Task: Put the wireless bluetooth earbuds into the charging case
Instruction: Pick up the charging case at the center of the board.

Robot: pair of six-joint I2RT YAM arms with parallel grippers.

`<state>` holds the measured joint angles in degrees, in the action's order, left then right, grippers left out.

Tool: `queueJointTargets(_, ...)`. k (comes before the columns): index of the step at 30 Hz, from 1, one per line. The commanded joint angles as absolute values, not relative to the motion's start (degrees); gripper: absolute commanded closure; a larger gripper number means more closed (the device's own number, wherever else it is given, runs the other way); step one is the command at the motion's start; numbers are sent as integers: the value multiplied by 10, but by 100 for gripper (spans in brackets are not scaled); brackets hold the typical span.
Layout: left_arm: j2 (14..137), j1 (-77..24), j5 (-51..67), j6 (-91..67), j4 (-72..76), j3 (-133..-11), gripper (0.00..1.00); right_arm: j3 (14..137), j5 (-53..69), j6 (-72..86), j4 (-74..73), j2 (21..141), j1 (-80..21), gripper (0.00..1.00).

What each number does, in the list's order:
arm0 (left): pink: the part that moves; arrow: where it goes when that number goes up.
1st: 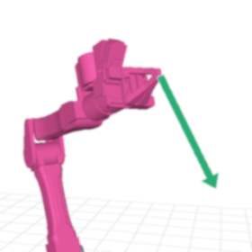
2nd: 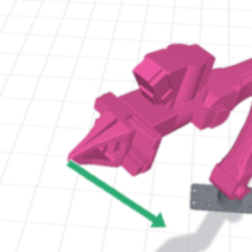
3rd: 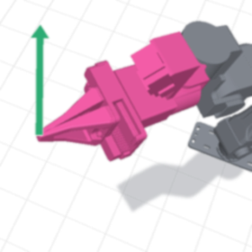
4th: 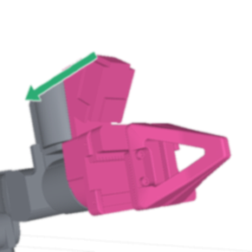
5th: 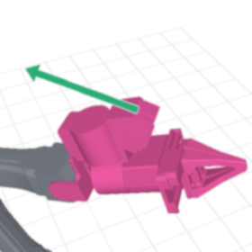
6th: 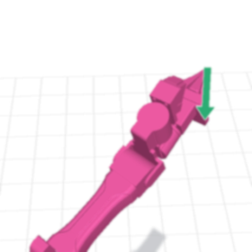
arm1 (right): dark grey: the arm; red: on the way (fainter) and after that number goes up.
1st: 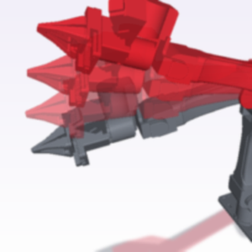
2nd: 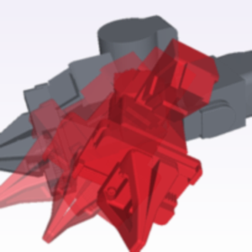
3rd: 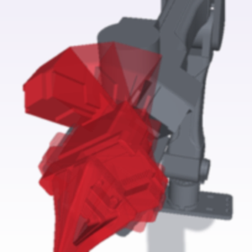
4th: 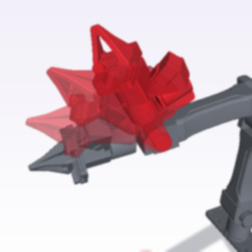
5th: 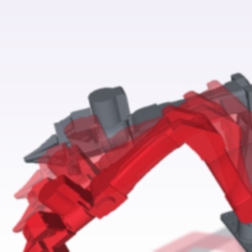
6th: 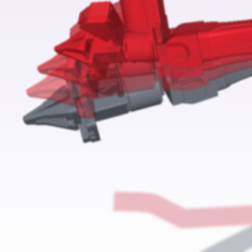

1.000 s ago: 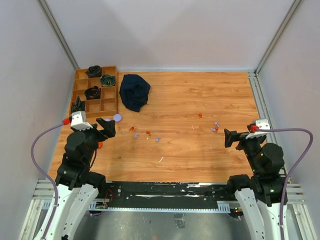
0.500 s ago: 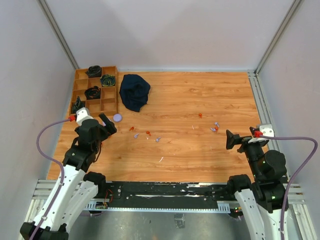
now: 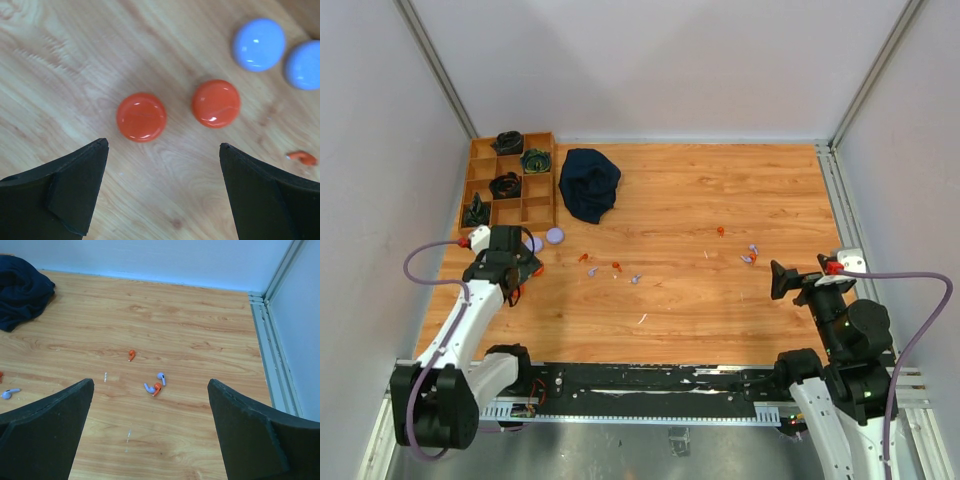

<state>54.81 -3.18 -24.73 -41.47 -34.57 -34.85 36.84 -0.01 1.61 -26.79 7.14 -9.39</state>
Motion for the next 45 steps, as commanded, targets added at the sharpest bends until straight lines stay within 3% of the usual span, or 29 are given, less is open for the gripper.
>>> queueJointTargets(1, 589, 4, -261, -415, -352, -365, 3, 361, 8, 24, -251, 70, -120, 2)
queueJointTargets(14, 684, 42, -252, -425, -318, -352, 12, 360, 9, 22, -250, 61, -138, 1)
queueJointTargets(29, 752, 46, -245, -425, -270, -344, 29, 359, 12, 21, -249, 60, -140, 1)
queueJointTargets(45, 689, 46, -226, -413, -288, -343, 49, 362, 27, 23, -252, 69, -146, 1)
